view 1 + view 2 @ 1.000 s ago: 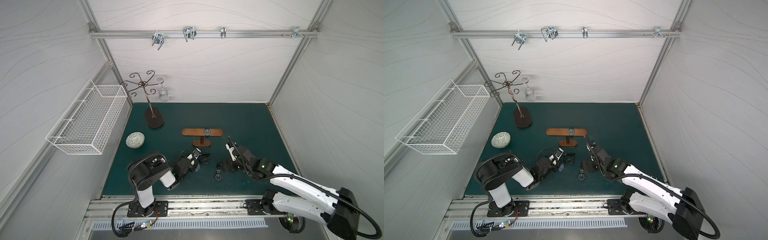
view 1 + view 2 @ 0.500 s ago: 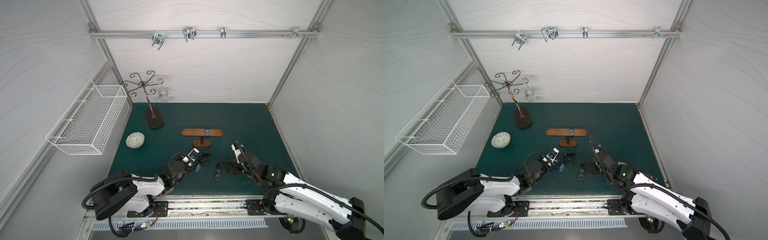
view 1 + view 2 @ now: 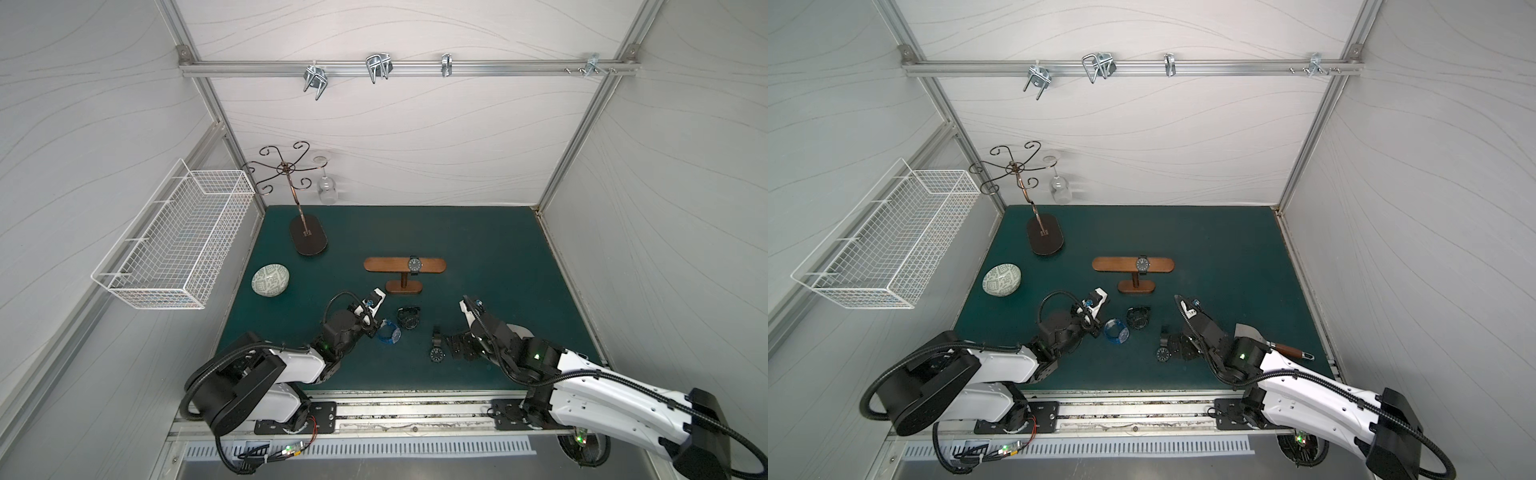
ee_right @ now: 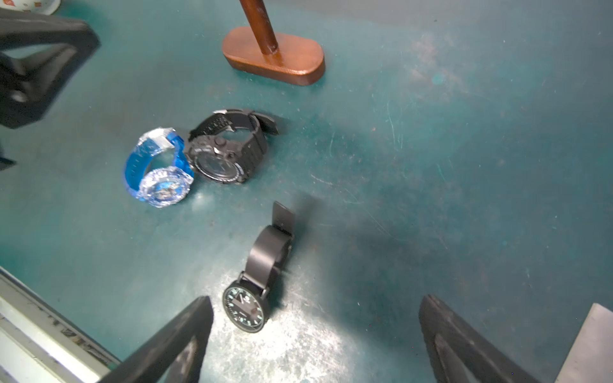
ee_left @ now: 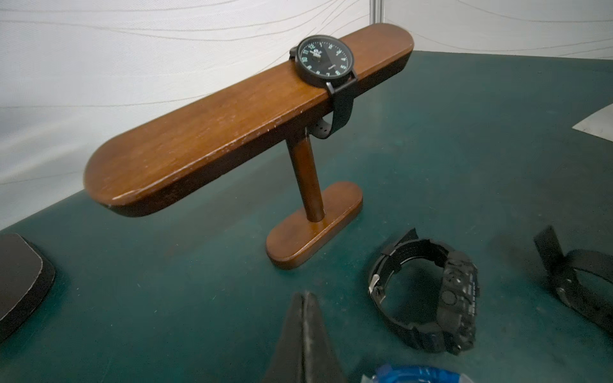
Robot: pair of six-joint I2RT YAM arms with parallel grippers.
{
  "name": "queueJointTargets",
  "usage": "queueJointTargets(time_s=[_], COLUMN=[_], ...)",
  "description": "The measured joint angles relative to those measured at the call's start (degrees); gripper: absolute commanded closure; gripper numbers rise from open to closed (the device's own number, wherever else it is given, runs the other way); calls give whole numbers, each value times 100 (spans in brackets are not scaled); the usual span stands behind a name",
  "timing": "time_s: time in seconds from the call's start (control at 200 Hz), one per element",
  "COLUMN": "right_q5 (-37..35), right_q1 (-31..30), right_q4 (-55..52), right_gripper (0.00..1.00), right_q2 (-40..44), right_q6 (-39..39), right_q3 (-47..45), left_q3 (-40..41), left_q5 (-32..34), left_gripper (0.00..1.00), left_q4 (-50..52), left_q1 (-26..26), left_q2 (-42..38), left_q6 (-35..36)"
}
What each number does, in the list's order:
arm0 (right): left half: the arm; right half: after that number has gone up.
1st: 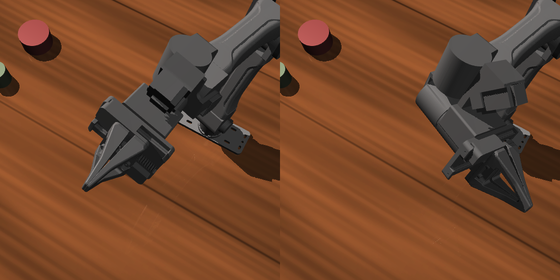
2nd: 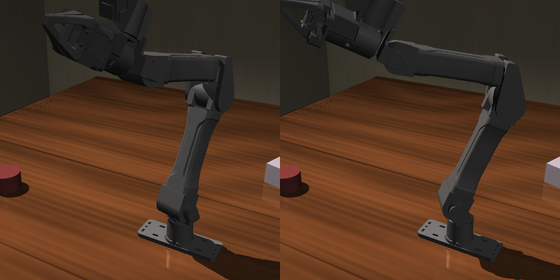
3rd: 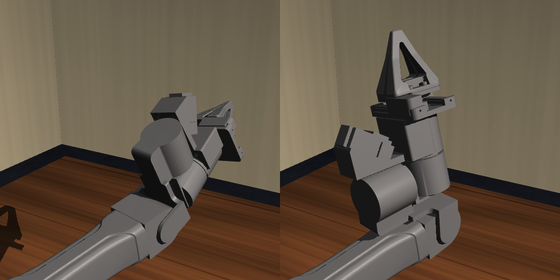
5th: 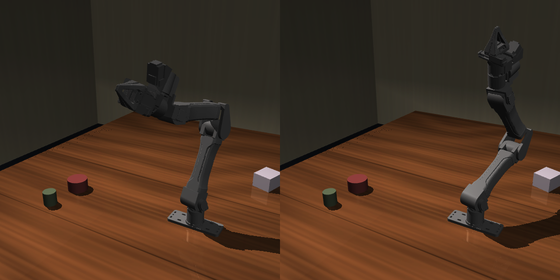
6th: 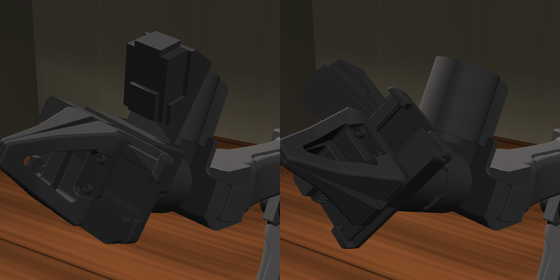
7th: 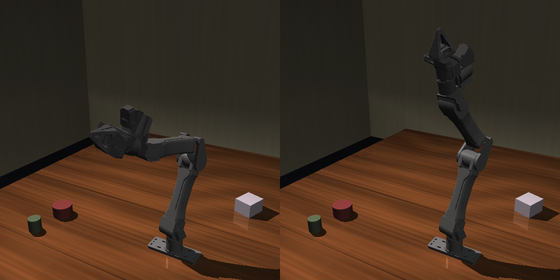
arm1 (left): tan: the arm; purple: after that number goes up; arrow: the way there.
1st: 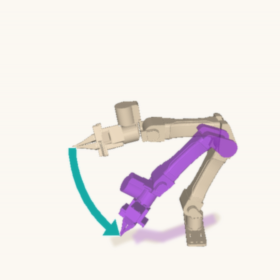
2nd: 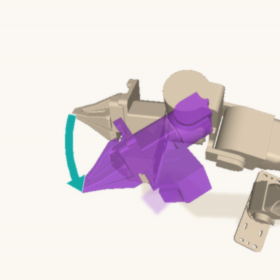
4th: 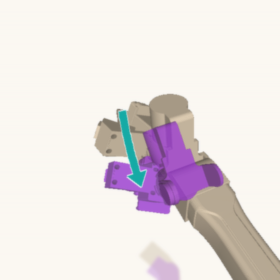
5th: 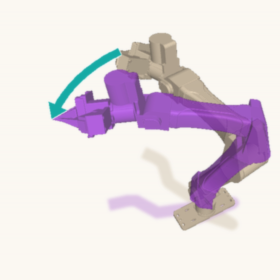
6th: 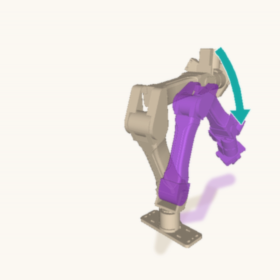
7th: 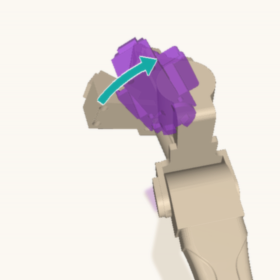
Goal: Place watch on stand
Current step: Pick up the watch at the center of the board.
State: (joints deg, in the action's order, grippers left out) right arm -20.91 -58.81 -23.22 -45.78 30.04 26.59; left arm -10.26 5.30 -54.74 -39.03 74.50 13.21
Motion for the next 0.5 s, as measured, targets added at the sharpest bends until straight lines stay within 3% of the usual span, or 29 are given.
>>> queueJointTargets(time_s=[0.1, 0.2, 0.5], right_q5=[-31, -2, -2], right_q1=[0, -2, -208], right_q4=[4, 4, 146], right_gripper=[1, 1, 1], right_q2=[4, 2, -374], right_q6=[22, 114, 570], right_q3=[9, 9, -72], left_q3=[-129, -177, -852], left_q5=[-44, -111, -365], left_gripper=[87, 89, 96], left_q4=[697, 907, 1106], left_q1=[131, 330, 476], left_q2=[-789, -1051, 590], left_q6=[2, -70, -323])
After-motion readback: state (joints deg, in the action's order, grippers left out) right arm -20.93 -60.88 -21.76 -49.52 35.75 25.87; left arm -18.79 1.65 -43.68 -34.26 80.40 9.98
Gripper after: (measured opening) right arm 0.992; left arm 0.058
